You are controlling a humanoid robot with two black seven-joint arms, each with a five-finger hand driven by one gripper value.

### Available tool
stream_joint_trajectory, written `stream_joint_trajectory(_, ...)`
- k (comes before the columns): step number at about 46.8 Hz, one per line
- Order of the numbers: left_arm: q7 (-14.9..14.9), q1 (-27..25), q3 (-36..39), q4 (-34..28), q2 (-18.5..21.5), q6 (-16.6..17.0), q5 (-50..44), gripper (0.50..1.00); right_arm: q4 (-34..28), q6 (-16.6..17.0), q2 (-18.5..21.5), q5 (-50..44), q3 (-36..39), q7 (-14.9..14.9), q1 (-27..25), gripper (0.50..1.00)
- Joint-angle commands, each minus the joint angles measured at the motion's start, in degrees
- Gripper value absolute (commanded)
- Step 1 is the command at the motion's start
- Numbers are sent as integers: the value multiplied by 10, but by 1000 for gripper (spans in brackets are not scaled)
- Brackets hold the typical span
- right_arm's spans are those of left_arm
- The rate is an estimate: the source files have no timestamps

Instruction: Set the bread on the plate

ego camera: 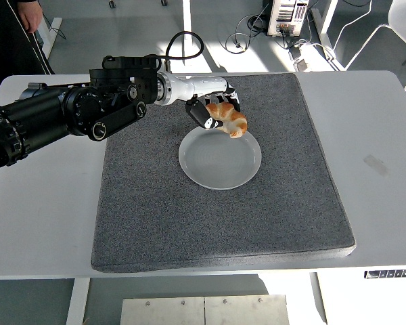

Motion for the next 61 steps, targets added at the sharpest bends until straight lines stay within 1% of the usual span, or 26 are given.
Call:
stream_joint_trajectory(1,-2,8,3,0,0,0,0,500,0,0,0,0,0,0,0,1000)
stream_joint_trajectory(8,-5,21,6,0,0,0,1,500,0,0,0,0,0,0,0,1000)
stream_joint_trajectory(15,-13,26,25,0,0,1,1,500,0,0,0,0,0,0,0,1000)
stream_joint_trajectory(29,-13,36,27,0,0,0,1,500,0,0,0,0,1,0,0,1000)
stream_joint_trajectory(33,-9,36,26,0,0,1,-4,500,0,0,0,0,1,0,0,1000)
stream_joint_trajectory(34,-8,36,26,0,0,1,-6,541,0,0,0,0,1,0,0,1000)
stream_joint_trajectory(35,-8,36,26,0,0,1,-7,597,0,0,0,0,1,0,0,1000)
stream_joint_trajectory(36,-8,36,26,0,0,1,-7,629,0,0,0,0,1,0,0,1000)
stream_joint_trajectory(42,-7,36,26,0,0,1,-8,746,0,0,0,0,0,0,0,1000)
stream_joint_trajectory(47,-6,36,26,-1,0,0,-8,810,0,0,0,0,0,0,0,1000)
stream_joint_trajectory(54,2,34,25,-2,0,-5,-8,857,0,0,0,0,0,0,0,1000)
stream_joint_trajectory(58,5,30,19,-3,0,-16,-9,896,0,0,0,0,0,0,0,1000)
stream_joint_trajectory(61,13,26,12,-3,0,-21,-14,924,0,0,0,0,0,0,0,1000)
